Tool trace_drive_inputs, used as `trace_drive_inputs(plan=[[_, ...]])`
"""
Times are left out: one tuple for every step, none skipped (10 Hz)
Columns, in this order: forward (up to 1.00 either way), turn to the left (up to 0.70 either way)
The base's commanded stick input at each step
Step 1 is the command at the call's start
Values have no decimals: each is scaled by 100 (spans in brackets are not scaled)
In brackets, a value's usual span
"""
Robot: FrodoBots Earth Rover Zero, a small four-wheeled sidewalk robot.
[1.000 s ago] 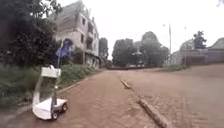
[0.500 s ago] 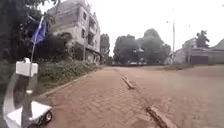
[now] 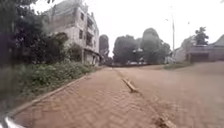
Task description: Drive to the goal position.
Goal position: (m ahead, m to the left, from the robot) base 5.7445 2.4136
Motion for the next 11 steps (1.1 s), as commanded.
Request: trace_drive_inputs(plan=[[70, 2], [70, 2], [70, 2], [70, 2], [70, 3], [70, 4], [70, 6], [70, 23], [70, 28], [70, 0], [70, 0]])
